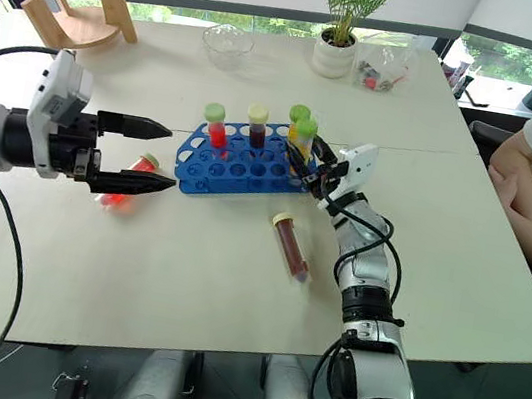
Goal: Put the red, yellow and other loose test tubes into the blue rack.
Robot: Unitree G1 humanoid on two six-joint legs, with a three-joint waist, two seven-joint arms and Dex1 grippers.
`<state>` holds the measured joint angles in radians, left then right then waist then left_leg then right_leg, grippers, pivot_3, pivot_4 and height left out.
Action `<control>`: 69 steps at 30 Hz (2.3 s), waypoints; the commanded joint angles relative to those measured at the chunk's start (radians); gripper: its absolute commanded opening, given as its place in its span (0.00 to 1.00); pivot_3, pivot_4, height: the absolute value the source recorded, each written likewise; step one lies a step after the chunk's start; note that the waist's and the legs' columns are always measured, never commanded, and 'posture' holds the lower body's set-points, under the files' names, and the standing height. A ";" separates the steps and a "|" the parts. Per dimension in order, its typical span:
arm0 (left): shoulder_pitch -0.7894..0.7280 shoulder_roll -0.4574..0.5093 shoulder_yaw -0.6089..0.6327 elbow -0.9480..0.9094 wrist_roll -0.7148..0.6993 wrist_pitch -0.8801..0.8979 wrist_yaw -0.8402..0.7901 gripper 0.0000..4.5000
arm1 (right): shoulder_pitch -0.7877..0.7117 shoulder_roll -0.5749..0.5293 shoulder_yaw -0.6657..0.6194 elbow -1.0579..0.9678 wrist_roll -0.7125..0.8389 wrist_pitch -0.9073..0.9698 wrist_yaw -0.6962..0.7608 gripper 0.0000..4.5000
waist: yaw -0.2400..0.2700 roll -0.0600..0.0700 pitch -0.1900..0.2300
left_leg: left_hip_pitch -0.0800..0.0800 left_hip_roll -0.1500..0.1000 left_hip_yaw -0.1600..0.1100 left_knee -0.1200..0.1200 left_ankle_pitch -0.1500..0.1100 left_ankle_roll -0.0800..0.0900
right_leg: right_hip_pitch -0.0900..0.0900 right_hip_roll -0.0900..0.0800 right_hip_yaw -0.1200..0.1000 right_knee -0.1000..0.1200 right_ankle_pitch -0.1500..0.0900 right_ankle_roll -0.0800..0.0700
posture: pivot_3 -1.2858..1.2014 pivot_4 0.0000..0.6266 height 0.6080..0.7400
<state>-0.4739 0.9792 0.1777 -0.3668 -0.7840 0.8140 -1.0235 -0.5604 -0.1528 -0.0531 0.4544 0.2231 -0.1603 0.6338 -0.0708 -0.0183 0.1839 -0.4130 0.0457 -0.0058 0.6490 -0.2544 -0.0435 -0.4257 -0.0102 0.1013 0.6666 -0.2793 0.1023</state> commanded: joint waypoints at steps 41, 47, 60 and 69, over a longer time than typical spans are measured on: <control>0.040 -0.056 -0.077 0.016 0.120 -0.147 -0.084 1.00 | -0.216 -0.429 0.460 -0.742 0.359 1.755 -0.261 0.19 | 0.001 -0.007 -0.004 | 0.002 0.001 0.000 0.000 0.000 0.001 | 0.003 0.001 0.000 0.000 -0.001 -0.002 | 0.52 0.24 1.00; 0.056 -0.041 -0.041 0.054 0.122 -0.152 -0.084 1.00 | -0.239 -0.462 0.335 -0.839 0.383 1.579 -0.143 0.19 | 0.001 -0.006 -0.002 | 0.002 0.001 0.000 -0.001 -0.001 0.001 | 0.001 0.001 0.000 -0.001 -0.002 -0.002 | 0.52 0.24 1.00; 0.105 0.012 0.009 0.041 0.110 -0.112 -0.082 1.00 | -0.016 0.026 0.132 -0.562 0.153 0.439 -0.171 0.19 | 0.003 -0.008 -0.003 | 0.001 0.001 0.000 -0.001 0.000 0.001 | 0.001 0.000 0.000 0.000 -0.001 -0.002 | 0.52 0.24 1.00; 0.116 0.048 0.046 0.002 0.086 -0.067 -0.066 1.00 | -0.038 0.178 0.149 -0.224 0.017 0.023 -0.181 0.19 | -0.001 -0.007 -0.003 | 0.002 0.001 0.000 -0.001 0.000 0.001 | 0.001 0.001 0.000 0.000 -0.001 -0.002 | 0.52 0.24 1.00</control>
<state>-0.3560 1.0092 0.1829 -0.3341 -0.6830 0.7402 -1.0918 -0.5636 0.0085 0.1013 0.2273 0.2511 -0.0694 0.4559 -0.0718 -0.0251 0.1813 -0.4108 0.0471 -0.0055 0.6477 -0.2546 -0.0428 -0.4248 -0.0095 0.1009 0.6668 -0.2806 0.1004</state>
